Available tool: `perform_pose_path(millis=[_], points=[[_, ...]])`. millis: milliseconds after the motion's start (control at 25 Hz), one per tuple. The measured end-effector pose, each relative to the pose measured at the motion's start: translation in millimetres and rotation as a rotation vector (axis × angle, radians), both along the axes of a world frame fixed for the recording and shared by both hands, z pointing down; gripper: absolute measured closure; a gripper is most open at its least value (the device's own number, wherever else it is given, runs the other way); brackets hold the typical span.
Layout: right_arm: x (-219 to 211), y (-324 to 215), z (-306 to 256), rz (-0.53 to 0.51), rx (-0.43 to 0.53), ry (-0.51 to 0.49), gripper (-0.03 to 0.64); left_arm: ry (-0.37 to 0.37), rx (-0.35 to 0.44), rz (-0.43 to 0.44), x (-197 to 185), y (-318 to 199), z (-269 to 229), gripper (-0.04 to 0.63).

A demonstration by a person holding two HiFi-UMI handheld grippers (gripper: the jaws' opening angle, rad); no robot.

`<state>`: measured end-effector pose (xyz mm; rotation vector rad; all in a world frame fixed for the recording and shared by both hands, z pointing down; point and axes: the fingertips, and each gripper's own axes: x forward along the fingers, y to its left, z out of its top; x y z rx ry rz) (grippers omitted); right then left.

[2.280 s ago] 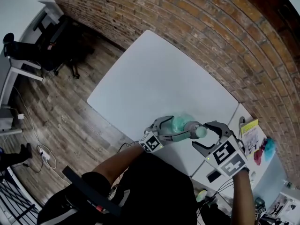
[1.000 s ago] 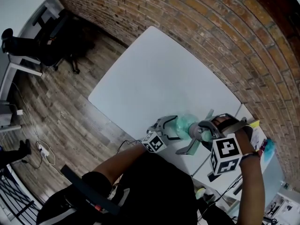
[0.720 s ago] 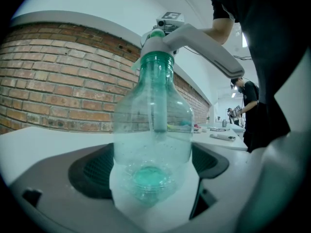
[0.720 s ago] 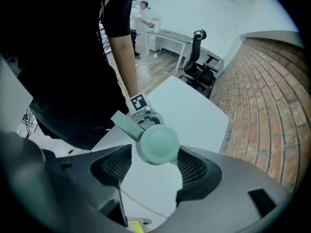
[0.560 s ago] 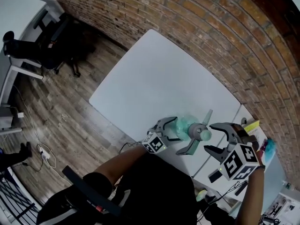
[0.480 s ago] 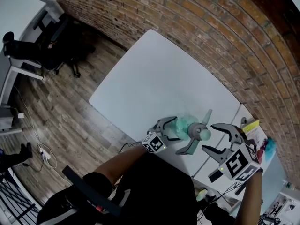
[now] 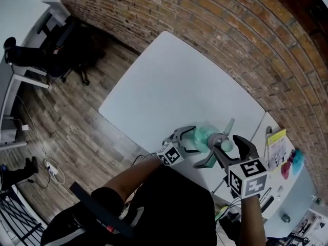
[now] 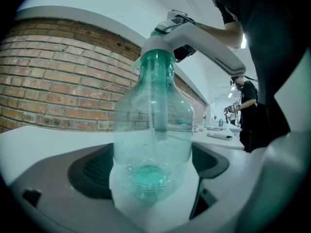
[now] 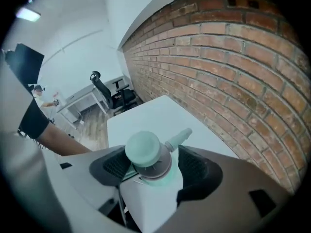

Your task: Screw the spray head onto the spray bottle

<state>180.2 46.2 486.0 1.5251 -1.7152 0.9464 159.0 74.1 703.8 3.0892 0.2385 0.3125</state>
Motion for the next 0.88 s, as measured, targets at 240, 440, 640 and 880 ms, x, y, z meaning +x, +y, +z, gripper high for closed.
perform_pose_path(millis=[240, 440, 640, 880], points=[[-2, -6, 13, -0.046, -0.057, -0.005, 0.333, -0.002, 0.004, -0.002, 0, 0, 0, 0.095], [-6, -4, 15, -0.209, -0.102, 0.019, 0.334, -0.005, -0.002, 0.005, 2, 1, 2, 0.095], [-13, 2, 20, -0.436, -0.160, 0.055, 0.334, -0.021, -0.026, 0.017, 0, 0, 2, 0.095], [-18, 7, 24, -0.594, -0.205, 0.053, 0.336, 0.009, -0.018, 0.021, -3, -1, -15, 0.095]])
